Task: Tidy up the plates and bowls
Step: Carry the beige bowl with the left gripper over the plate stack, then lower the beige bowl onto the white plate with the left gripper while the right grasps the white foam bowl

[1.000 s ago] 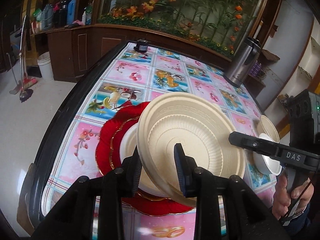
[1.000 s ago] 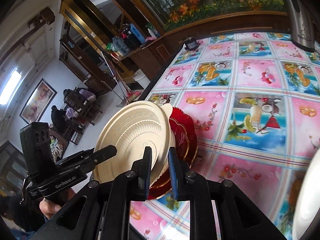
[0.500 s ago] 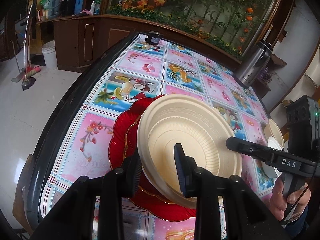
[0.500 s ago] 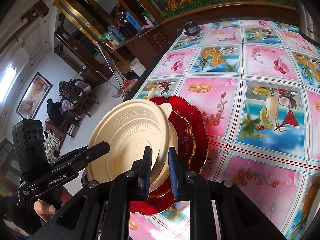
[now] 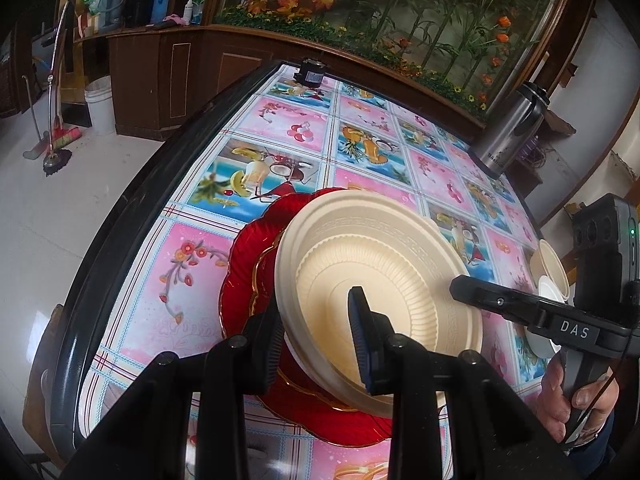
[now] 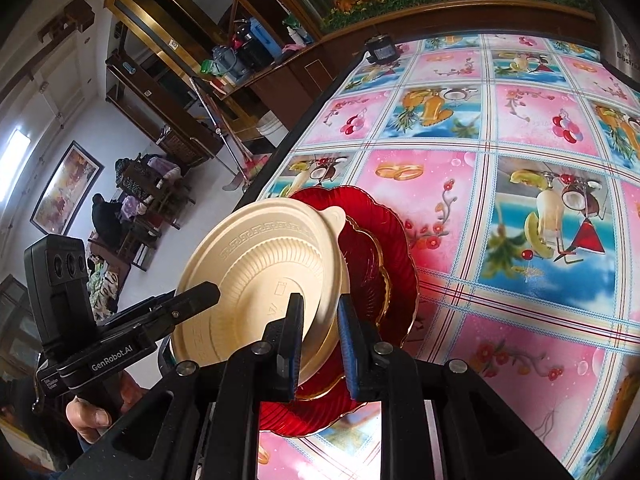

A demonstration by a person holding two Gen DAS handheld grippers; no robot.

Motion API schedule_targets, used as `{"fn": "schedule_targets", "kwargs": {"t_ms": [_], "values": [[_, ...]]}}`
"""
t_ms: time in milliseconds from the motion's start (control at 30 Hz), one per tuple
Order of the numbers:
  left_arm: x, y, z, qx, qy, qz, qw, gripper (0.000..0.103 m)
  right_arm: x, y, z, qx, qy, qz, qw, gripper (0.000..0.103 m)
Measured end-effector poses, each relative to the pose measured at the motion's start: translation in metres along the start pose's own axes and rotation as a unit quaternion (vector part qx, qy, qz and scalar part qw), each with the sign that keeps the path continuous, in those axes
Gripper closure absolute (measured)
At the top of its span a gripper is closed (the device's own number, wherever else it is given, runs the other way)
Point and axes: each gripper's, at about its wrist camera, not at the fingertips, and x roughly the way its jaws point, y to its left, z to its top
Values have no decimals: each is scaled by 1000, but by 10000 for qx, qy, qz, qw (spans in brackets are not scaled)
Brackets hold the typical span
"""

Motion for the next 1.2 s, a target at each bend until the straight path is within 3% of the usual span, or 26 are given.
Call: {"fn": "schedule_targets", "kwargs": {"t_ms": [233,700,967,1200], "values": [[-2,0,1,-44,-17,4,10000,64,1,-1,0,57,40,84,9999,82],[-26,-13,1,44,-275,68,9996,60,-9,-5,-3,94,-47,170,9998,79],[-48,-40,0,356,-509,8,9981,55,-55,-21,-17,289,-442,347,9980,79],[-43,-59,0,565,-470,114,9972,55,-115,-54,-32,594,-1042,312,9923,80]]}}
